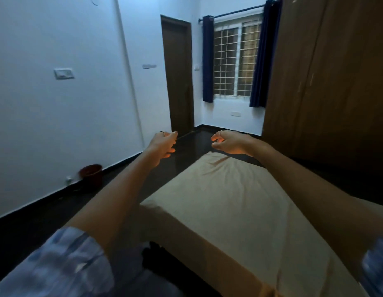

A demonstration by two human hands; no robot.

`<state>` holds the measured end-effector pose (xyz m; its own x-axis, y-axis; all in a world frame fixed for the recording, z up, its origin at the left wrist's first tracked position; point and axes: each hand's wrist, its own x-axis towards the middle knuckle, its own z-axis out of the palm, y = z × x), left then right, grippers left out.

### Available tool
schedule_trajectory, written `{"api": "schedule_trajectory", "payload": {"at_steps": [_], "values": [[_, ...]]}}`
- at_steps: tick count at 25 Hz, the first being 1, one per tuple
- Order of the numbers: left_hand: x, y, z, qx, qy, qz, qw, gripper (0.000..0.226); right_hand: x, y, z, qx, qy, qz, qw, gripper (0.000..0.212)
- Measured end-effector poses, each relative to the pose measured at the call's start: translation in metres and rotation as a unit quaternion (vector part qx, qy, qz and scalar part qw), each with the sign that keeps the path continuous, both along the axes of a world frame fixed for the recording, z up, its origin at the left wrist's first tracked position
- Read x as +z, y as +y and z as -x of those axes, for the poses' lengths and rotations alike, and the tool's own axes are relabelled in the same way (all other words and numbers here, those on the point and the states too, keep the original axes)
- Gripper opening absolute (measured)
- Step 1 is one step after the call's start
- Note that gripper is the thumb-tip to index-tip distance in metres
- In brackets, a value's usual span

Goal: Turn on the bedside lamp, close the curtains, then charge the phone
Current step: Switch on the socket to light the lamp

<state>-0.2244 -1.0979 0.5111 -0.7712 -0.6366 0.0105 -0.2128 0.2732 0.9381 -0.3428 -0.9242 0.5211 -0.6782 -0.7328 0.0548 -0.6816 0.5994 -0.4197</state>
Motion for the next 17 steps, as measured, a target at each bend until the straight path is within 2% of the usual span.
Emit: {"api": "schedule_trajectory", "payload": {"at_steps": [3, 7, 10, 13, 17], "values": [[-0.001, -0.001, -0.003, -0.003, -0.003, 0.023, 1.0, 0.038, -0.008, -0.01, 0.004, 0.007, 0.006, -0.001, 1.0, 0.044], [0.007, -0.009, -0.018, 0.007, -0.004, 0.06, 0.998, 0.029, 0.0, -0.025, 0.008, 0.016, 0.02, -0.002, 1.0, 0.044], [0.016, -0.027, -0.029, 0.022, -0.005, 0.067, 0.998, 0.049, 0.005, -0.042, 0.008, 0.025, 0.025, 0.014, 0.999, 0.045], [0.019, -0.042, -0.032, 0.052, -0.005, 0.069, 0.996, 0.055, 0.003, -0.06, 0.0, 0.045, 0.018, 0.017, 0.999, 0.046], [0.015, -0.009, 0.003, -0.022, -0.032, 0.076, 0.996, 0.072, 0.0, -0.043, 0.004, -0.002, 0.026, 0.034, 0.999, 0.054]]}}
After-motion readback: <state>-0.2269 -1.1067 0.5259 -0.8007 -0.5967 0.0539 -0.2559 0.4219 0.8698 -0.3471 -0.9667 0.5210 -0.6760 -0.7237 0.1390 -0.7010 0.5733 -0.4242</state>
